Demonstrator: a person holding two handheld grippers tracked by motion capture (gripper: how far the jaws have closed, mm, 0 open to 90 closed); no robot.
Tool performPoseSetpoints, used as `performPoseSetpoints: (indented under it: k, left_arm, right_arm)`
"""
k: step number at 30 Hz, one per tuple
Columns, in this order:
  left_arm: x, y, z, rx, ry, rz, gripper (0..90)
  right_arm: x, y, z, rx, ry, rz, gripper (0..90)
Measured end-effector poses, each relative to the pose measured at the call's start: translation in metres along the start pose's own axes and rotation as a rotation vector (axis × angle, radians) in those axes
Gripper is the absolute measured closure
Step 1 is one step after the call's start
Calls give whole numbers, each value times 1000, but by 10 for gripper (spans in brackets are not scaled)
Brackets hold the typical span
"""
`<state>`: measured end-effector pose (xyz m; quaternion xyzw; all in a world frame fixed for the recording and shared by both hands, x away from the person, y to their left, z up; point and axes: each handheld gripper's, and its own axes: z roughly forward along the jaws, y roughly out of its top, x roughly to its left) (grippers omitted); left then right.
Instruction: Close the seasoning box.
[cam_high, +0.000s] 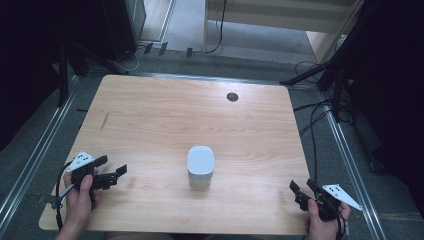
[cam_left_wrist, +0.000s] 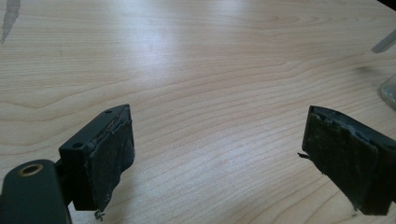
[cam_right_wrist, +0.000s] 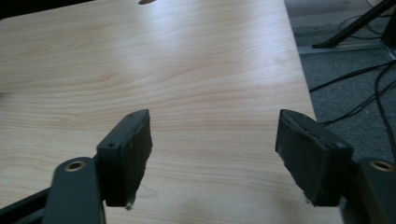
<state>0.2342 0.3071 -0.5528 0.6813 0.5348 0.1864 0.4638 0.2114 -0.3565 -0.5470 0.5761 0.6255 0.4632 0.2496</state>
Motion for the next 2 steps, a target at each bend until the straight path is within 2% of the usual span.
performPoseSetpoints:
  k: [2]
  left_arm:
    - [1,0,0,-1,-13,-3,92]
  right_arm:
    - [2,0,1,2,-14,-10,305]
